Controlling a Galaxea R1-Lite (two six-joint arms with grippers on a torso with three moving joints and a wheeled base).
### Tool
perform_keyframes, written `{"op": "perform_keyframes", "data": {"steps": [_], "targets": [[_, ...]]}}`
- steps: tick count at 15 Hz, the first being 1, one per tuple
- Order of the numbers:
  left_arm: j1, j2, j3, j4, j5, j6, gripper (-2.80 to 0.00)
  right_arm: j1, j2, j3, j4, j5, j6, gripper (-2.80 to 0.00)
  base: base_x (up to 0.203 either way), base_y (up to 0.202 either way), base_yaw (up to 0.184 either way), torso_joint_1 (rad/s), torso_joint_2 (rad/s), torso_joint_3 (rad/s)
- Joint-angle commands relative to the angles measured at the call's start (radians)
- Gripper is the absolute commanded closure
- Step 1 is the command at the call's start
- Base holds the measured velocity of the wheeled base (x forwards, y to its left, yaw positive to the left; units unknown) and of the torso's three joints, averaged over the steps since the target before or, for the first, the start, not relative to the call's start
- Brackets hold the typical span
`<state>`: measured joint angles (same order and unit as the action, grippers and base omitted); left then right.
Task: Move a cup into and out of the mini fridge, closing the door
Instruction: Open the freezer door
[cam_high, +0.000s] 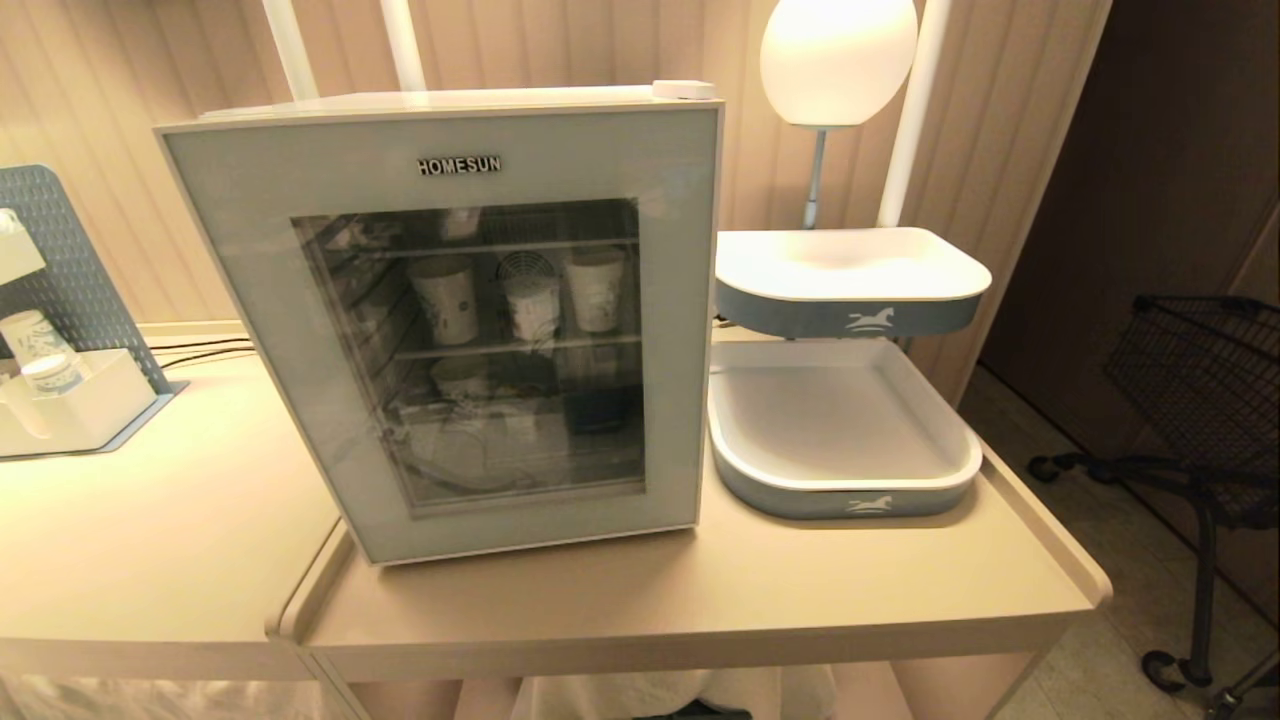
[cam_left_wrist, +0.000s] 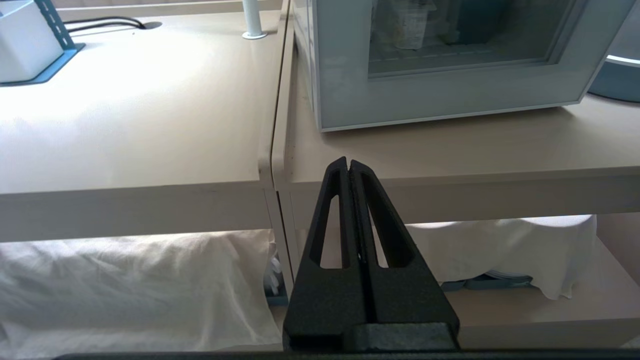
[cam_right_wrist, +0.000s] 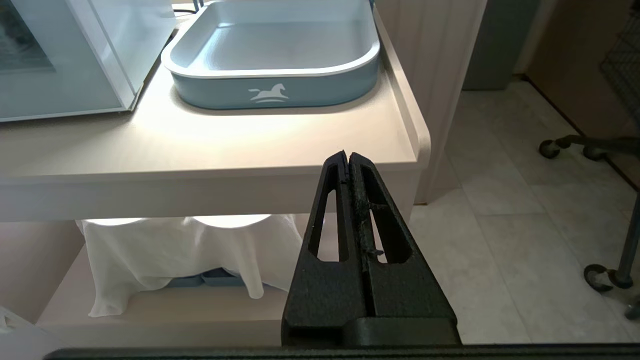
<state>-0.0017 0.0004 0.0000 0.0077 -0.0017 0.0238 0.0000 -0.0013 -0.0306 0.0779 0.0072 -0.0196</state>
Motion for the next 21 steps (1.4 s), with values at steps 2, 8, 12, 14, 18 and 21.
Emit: {"op": "perform_keyframes", "data": {"steps": [2, 8, 12, 14, 18, 21], "targets": [[0.000, 0.001, 0.000, 0.003, 0.002, -0.003, 0.00, 0.000, 0.003, 0.000, 0.000, 0.000, 0.000, 0.00, 0.001, 0.032, 0.001, -0.001, 0.00, 0.001], [0.000, 0.001, 0.000, 0.003, 0.003, -0.008, 0.00, 0.000, 0.003, 0.000, -0.001, 0.000, 0.004, 0.00, 0.000, 0.178, 0.002, 0.002, 0.00, 0.004], [0.000, 0.001, 0.000, 0.003, 0.003, -0.010, 0.00, 0.000, 0.003, 0.000, -0.001, 0.000, 0.004, 0.00, 0.000, 0.192, 0.000, 0.002, 0.00, 0.004], [0.000, 0.000, 0.000, 0.003, 0.003, -0.010, 0.00, 0.000, 0.003, 0.000, -0.001, 0.000, 0.004, 0.00, 0.000, 0.191, 0.001, 0.002, 0.00, -0.002], [0.000, 0.001, 0.000, 0.002, 0.002, -0.010, 0.00, 0.000, 0.003, 0.000, -0.001, 0.000, 0.006, 0.00, 0.000, 0.084, 0.002, 0.001, 0.00, 0.004], [0.000, 0.001, 0.000, 0.005, 0.000, 0.001, 0.00, 0.000, 0.003, 0.000, -0.001, 0.000, 0.006, 0.00, 0.000, 0.000, 0.000, 0.000, 0.00, 0.000]]}}
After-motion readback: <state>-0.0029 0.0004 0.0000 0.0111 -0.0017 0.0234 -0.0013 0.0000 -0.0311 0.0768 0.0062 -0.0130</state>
